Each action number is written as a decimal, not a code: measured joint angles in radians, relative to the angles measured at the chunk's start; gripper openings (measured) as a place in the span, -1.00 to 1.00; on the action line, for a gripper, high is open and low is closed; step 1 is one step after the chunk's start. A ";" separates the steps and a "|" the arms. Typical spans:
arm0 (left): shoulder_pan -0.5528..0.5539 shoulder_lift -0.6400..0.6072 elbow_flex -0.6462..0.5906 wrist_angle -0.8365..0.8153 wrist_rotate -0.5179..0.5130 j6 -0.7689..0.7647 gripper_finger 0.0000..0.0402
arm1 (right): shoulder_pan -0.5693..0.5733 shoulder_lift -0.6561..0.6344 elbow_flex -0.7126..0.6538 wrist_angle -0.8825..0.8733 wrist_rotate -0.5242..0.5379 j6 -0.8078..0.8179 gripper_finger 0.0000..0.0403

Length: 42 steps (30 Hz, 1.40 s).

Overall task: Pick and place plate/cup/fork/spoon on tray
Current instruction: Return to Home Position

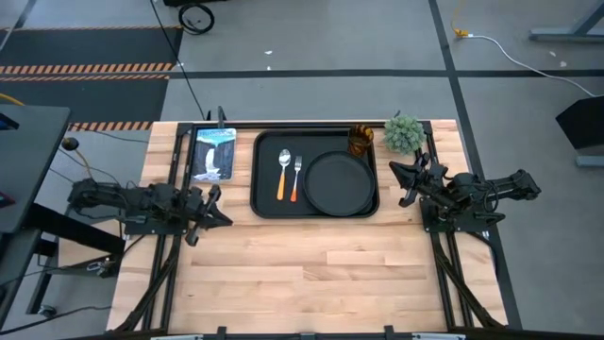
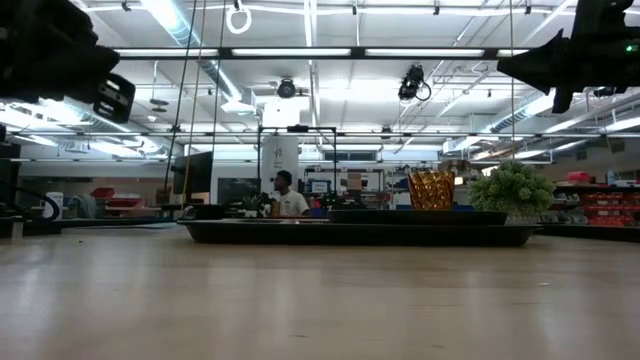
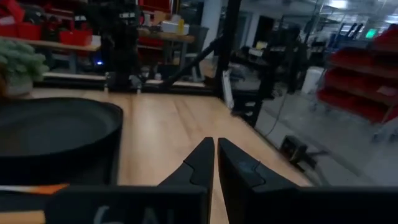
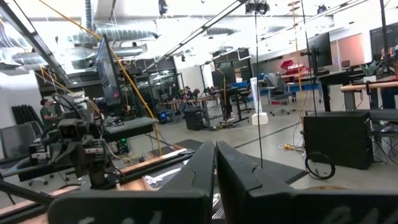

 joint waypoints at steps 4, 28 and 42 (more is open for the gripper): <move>0.001 -0.045 0.003 -0.015 -0.005 -0.028 -0.86 | 0.000 0.000 0.000 0.000 0.000 0.000 -0.89; 0.003 -0.052 0.001 0.051 -0.008 -0.022 -0.85 | 0.000 0.000 0.000 0.000 -0.001 0.000 -0.89; 0.003 -0.052 0.001 0.052 -0.008 -0.022 -0.85 | 0.000 0.000 0.000 -0.001 -0.001 0.000 -0.89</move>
